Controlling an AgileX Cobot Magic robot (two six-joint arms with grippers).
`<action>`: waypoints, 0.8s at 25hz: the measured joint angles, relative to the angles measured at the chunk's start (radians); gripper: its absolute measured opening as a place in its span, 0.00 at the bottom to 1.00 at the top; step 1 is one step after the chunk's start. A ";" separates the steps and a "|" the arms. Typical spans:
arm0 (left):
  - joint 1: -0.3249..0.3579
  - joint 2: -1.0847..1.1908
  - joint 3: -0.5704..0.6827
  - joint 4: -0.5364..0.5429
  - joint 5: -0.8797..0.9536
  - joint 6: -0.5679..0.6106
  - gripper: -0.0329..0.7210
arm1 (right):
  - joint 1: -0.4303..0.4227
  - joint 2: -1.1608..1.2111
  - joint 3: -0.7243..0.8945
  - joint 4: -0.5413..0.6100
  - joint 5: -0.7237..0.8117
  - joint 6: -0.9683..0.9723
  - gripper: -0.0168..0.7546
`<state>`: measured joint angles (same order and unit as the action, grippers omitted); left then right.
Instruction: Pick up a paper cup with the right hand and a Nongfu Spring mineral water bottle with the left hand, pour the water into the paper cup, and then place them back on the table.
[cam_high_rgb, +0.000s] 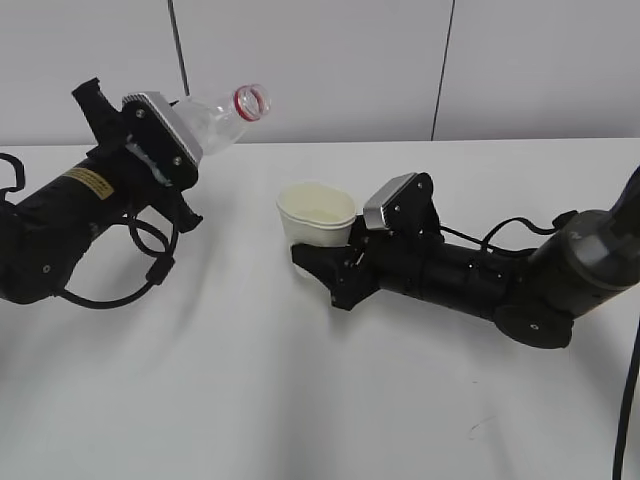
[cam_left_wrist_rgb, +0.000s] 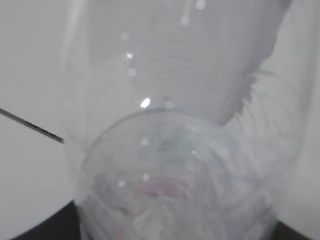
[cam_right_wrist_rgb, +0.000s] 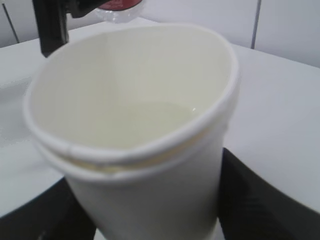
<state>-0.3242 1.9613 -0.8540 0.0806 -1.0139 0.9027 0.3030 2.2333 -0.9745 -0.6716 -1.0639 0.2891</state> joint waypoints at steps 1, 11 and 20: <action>0.000 0.000 0.000 -0.003 0.001 -0.046 0.48 | 0.000 0.000 0.000 0.016 -0.002 -0.002 0.63; 0.000 0.000 0.000 -0.037 0.001 -0.455 0.48 | 0.000 0.000 0.000 0.151 -0.002 -0.026 0.63; 0.000 0.000 0.000 -0.042 0.015 -0.821 0.48 | 0.000 0.000 0.000 0.191 0.001 -0.026 0.63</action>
<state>-0.3242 1.9613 -0.8540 0.0388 -0.9986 0.0816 0.3030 2.2333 -0.9745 -0.4809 -1.0628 0.2634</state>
